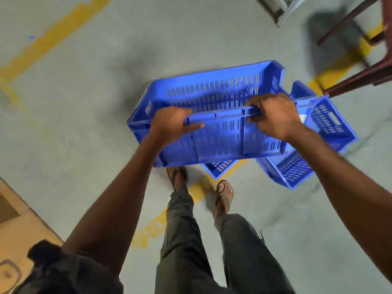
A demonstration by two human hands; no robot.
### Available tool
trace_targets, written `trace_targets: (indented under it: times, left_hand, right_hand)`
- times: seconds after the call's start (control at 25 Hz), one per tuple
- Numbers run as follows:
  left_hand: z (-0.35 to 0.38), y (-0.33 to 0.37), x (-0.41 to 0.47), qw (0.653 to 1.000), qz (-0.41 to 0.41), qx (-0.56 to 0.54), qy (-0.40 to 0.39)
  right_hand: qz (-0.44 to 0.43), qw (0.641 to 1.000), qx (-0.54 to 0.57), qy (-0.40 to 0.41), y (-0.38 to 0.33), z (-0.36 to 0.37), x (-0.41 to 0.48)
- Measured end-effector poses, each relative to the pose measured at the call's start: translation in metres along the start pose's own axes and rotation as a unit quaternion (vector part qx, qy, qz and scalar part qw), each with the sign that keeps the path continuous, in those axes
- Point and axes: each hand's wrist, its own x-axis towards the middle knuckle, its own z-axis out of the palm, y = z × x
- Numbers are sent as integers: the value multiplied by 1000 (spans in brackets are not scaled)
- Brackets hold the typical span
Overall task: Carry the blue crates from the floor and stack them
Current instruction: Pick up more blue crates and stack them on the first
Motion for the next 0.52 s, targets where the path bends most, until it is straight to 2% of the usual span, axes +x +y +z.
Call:
trace_targets:
  times: [0.2, 0.24, 0.32, 0.4, 0.44, 0.52]
  left_hand:
    - [-78, 79, -66, 993, 3, 78, 92]
    - [-94, 88, -84, 993, -26, 59, 96]
    - [-117, 93, -134, 986, -126, -30, 106]
    - [-122, 69, -190, 944, -249, -61, 208]
    - [-125, 56, -228, 910, -317, -86, 253]
    - [-118, 42, -287, 823, -453, -215, 266]
  right_hand:
    - [-87, 987, -44, -124, -10, -80, -35]
    - [-100, 988, -44, -111, -16, -92, -46]
    - [-143, 988, -47, -30, -29, -103, -81]
    - [-195, 979, -49, 47, -42, -106, -120]
    - [-222, 971, -50, 69, -50, -114, -141]
    - [-257, 959, -74, 96, -67, -128, -160]
